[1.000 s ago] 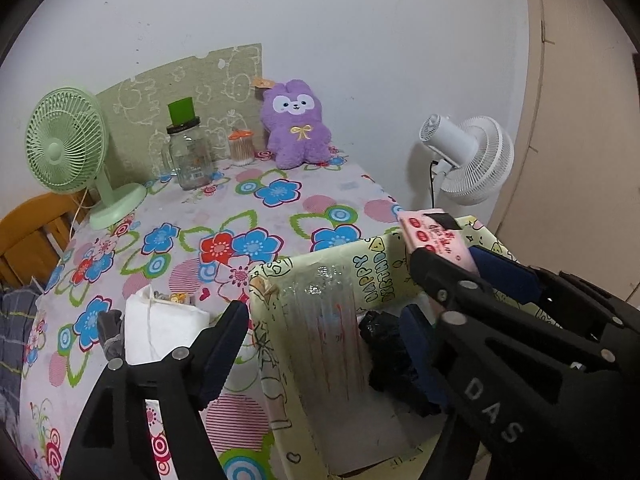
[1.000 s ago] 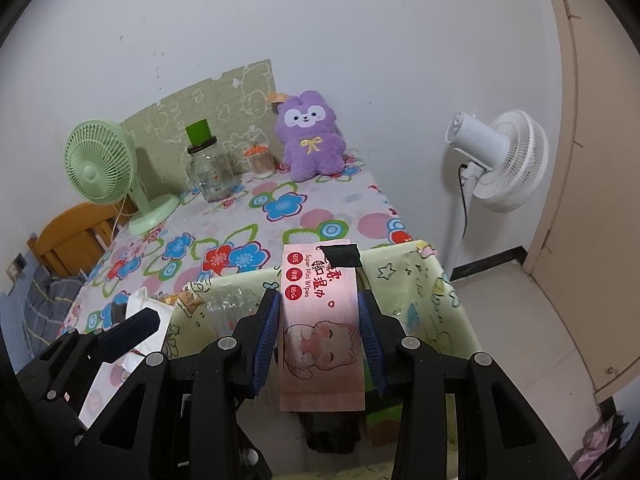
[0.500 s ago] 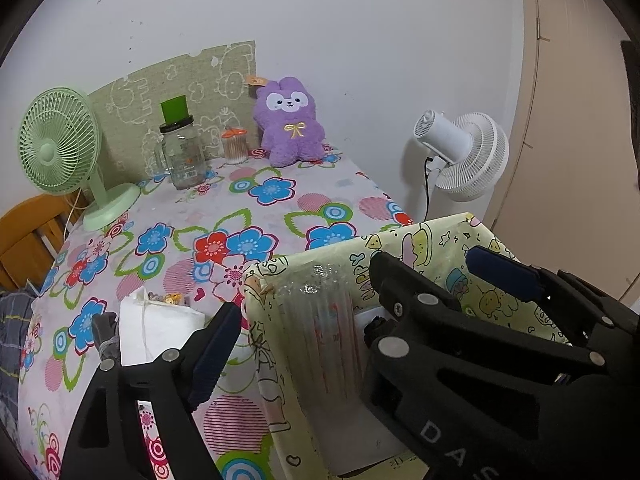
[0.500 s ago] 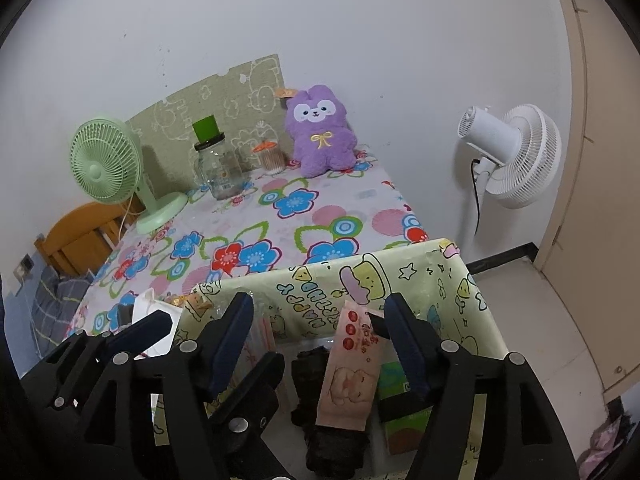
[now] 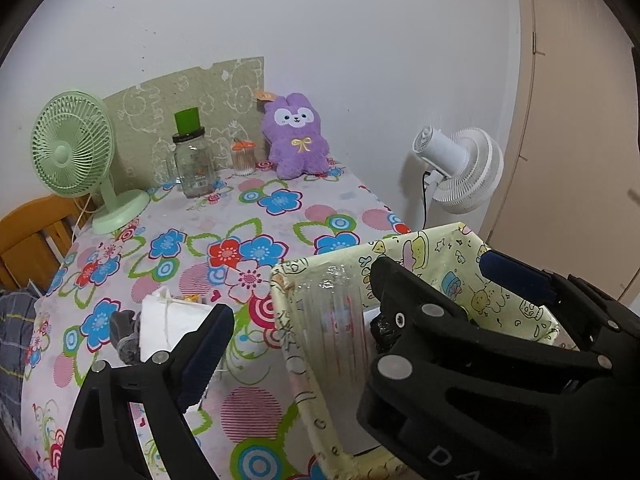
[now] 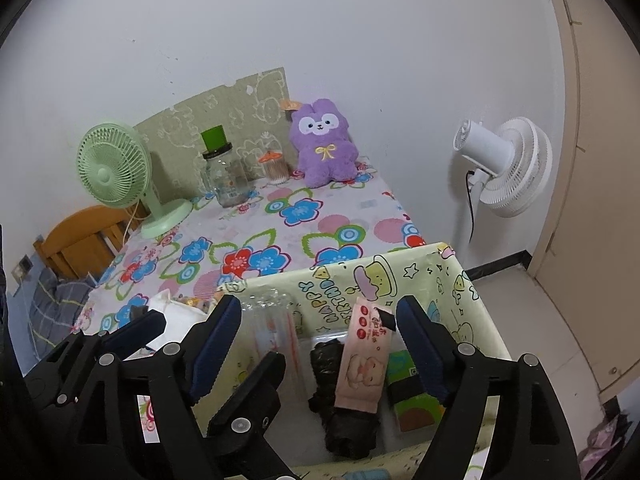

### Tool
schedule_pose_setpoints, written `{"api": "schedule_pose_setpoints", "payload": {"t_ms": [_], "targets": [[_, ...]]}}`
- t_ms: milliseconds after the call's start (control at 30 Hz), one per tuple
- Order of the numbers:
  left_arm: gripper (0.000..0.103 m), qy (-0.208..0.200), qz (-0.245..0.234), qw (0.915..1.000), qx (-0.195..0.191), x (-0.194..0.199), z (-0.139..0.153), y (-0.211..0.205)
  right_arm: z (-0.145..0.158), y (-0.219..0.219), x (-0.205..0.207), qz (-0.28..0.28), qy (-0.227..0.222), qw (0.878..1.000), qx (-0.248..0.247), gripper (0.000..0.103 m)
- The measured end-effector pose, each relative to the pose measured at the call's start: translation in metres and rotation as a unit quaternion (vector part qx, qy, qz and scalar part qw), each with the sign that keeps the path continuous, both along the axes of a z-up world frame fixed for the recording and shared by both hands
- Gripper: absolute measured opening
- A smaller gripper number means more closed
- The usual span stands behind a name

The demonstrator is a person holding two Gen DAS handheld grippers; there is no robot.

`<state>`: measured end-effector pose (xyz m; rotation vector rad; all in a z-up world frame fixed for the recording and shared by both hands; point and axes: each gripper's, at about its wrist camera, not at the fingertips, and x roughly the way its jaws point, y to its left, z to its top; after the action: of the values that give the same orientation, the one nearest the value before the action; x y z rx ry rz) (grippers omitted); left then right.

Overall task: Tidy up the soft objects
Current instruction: 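Open the left tool over the box while the right tool releases the wipes pack, then withdraw both tools from the box back toward the white cloth bundle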

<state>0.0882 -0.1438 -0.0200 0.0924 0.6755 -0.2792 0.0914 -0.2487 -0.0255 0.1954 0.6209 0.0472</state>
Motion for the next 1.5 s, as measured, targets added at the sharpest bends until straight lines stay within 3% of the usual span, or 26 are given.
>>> {"api": "schedule_pose_setpoints", "payload": {"t_ms": [700, 1500], "targets": [[0.094, -0.035, 0.018, 0.9992, -0.001, -0.032, 0.018, 0.050, 0.024, 0.053, -0.032, 0.015, -0.031, 0.999, -0.017, 0.084], [0.095, -0.041, 0.059, 0.9974, 0.000, -0.046, 0.014, 0.112, 0.021, 0.117, -0.038, 0.058, -0.024, 0.998, -0.022, 0.084]]}}
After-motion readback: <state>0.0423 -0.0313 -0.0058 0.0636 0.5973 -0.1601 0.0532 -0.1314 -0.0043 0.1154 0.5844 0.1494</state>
